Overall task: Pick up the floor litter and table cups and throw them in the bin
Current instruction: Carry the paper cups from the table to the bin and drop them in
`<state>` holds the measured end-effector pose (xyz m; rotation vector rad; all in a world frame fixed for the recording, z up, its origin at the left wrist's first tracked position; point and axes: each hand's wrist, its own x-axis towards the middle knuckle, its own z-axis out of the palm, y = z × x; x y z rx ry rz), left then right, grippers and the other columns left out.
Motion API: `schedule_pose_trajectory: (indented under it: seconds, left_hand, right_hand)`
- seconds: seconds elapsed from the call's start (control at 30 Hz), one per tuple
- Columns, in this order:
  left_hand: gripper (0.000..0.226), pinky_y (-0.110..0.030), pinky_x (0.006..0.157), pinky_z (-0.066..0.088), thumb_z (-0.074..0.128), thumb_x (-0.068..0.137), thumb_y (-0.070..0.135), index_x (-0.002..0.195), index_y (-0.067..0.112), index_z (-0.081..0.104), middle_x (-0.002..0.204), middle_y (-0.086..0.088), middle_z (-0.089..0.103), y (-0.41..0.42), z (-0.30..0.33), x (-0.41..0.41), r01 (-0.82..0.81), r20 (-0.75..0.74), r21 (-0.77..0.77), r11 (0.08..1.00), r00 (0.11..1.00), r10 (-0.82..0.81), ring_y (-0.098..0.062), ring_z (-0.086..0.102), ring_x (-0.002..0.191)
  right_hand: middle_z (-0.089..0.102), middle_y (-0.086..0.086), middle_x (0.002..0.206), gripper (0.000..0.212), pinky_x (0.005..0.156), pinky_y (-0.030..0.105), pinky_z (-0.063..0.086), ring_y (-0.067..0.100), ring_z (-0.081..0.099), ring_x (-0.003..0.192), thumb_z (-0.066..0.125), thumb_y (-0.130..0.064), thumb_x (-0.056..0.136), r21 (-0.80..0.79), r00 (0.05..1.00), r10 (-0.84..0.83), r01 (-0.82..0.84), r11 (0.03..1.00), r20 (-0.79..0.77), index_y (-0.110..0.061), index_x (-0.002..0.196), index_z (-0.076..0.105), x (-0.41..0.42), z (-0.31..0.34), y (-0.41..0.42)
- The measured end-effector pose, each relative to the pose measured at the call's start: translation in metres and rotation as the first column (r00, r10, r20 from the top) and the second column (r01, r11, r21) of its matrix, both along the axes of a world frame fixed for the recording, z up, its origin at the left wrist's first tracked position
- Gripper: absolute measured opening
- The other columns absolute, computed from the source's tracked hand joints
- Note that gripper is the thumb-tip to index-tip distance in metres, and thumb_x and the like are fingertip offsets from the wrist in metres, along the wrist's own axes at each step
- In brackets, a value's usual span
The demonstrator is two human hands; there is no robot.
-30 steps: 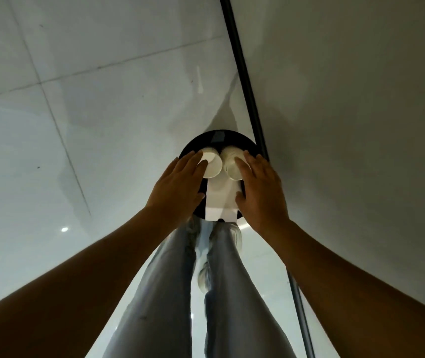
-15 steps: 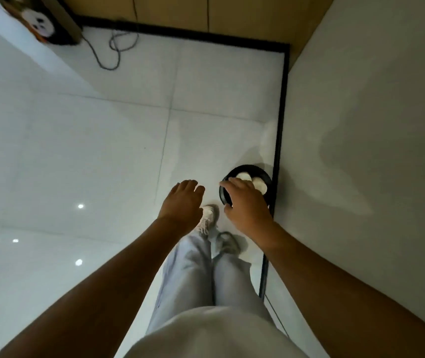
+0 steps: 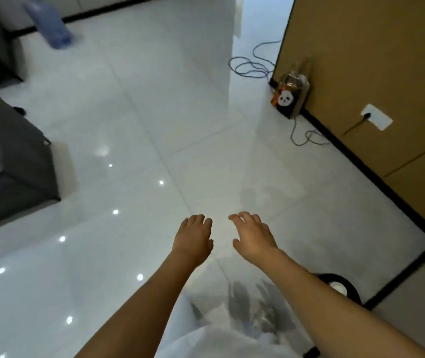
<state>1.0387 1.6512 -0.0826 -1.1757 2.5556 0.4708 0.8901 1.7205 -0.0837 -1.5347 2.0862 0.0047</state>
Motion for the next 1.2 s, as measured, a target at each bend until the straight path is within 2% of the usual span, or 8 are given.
schedule_pose_trajectory:
  seconds: [0.27,0.47,0.67,0.97,1.2]
  left_hand:
    - [0.047,-0.032,0.109,0.029,0.047,0.094,0.034,0.136,0.014,0.040,0.136,-0.005,0.045,-0.115,0.020,0.252,-0.371,0.057,-0.012,0.929,0.927,0.371,-0.023,0.040,0.126]
    - [0.048,-0.031,0.105,0.032,0.049,0.094,0.035,0.135,0.013,0.041,0.134,-0.006,0.047,-0.184,0.037,0.381,-0.603,0.038,-0.031,0.797,0.796,0.604,-0.024,0.042,0.123]
    - [0.047,-0.032,0.105,0.034,0.051,0.093,0.035,0.134,0.012,0.043,0.133,-0.006,0.047,-0.267,0.035,0.434,-0.706,0.039,0.031,0.708,0.708,0.705,-0.024,0.041,0.125]
    - [0.050,-0.033,0.108,0.034,0.052,0.093,0.035,0.136,0.012,0.043,0.136,-0.008,0.047,-0.475,0.052,0.486,-0.819,0.002,0.017,0.573,0.573,0.820,-0.025,0.041,0.126]
    - [0.051,-0.036,0.108,0.035,0.054,0.092,0.036,0.136,0.012,0.044,0.135,-0.009,0.048,-0.601,0.052,0.529,-0.867,0.013,0.062,0.495,0.497,0.868,-0.027,0.041,0.127]
  right_hand:
    - [0.032,0.003,0.149,0.061,0.103,0.038,0.037,0.025,0.034,0.132,0.053,-0.021,0.091,0.040,0.933,0.359,-0.358,0.933,-0.013,-0.024,0.147,0.028,0.208,0.027,-0.162]
    - [0.035,0.002,0.148,0.061,0.101,0.037,0.039,0.024,0.036,0.132,0.055,-0.024,0.091,-0.006,0.845,0.534,-0.534,0.845,-0.019,-0.025,0.146,0.030,0.320,0.038,-0.267]
    - [0.037,0.003,0.146,0.062,0.099,0.038,0.042,0.025,0.037,0.129,0.057,-0.026,0.090,0.051,0.783,0.621,-0.619,0.783,-0.024,-0.024,0.146,0.030,0.370,0.033,-0.379]
    - [0.041,0.003,0.140,0.058,0.097,0.037,0.043,0.025,0.040,0.125,0.057,-0.028,0.091,0.021,0.722,0.690,-0.690,0.724,-0.047,-0.024,0.144,0.032,0.427,0.050,-0.617]
    - [0.042,0.003,0.139,0.058,0.098,0.038,0.042,0.026,0.039,0.125,0.056,-0.027,0.091,0.026,0.685,0.728,-0.728,0.685,0.002,-0.023,0.143,0.033,0.481,0.057,-0.761]
